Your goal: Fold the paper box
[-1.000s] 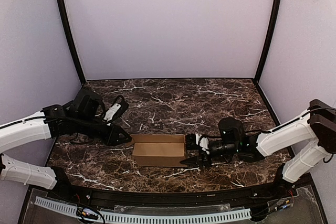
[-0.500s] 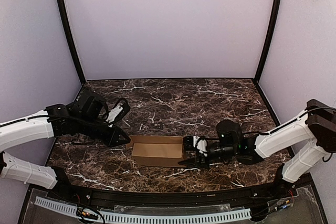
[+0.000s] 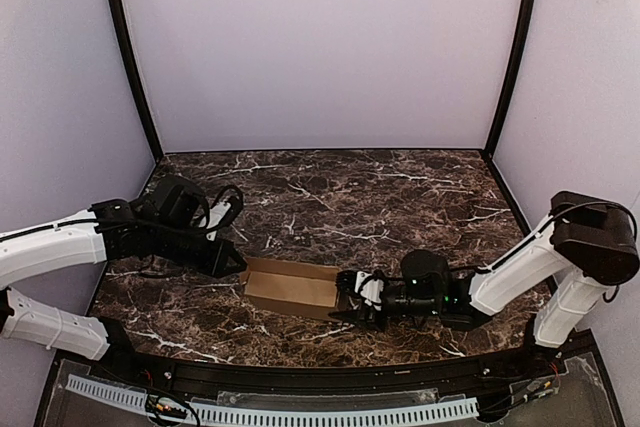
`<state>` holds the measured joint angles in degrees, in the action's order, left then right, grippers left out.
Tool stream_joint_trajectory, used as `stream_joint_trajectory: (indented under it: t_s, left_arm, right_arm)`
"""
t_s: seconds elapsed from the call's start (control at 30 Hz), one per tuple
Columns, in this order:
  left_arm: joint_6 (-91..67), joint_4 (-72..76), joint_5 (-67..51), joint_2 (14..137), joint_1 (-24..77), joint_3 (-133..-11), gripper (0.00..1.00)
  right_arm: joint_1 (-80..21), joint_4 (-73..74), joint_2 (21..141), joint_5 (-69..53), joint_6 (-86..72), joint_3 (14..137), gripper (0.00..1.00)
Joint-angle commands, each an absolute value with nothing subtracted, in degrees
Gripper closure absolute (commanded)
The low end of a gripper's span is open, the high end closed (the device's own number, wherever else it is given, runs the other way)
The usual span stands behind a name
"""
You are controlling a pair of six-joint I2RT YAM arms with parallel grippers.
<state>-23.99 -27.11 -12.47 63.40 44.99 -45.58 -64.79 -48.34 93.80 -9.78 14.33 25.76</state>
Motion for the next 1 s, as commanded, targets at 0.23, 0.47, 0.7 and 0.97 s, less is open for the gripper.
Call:
stream_joint_trajectory:
  t_s: [0.23,0.47,0.7,0.97]
  left_arm:
    - [-28.1,-21.3,-14.1,64.3,46.5,-40.8,1.0]
    - [-28.1,-20.6,-12.4,63.6,46.8,-37.4,1.0]
    - [-27.7,-20.9,-10.5,62.0,47.2,-35.5,1.0]
    - [-28.7,-21.0,-7.8,60.5,48.5,-32.6,1.0]
  right_arm:
    - [-65.4,-57.5,97.5,-2.8,8.2,24.7,0.75]
    - [-65.5,-59.5,98.6,-2.8,6.9,24.1,0.75]
    - [-65.5,-59.6,98.9,-2.7,6.4,24.2,0.75]
    - [-65.6,-60.6,99.5,-2.1,4.8,23.9,0.73]
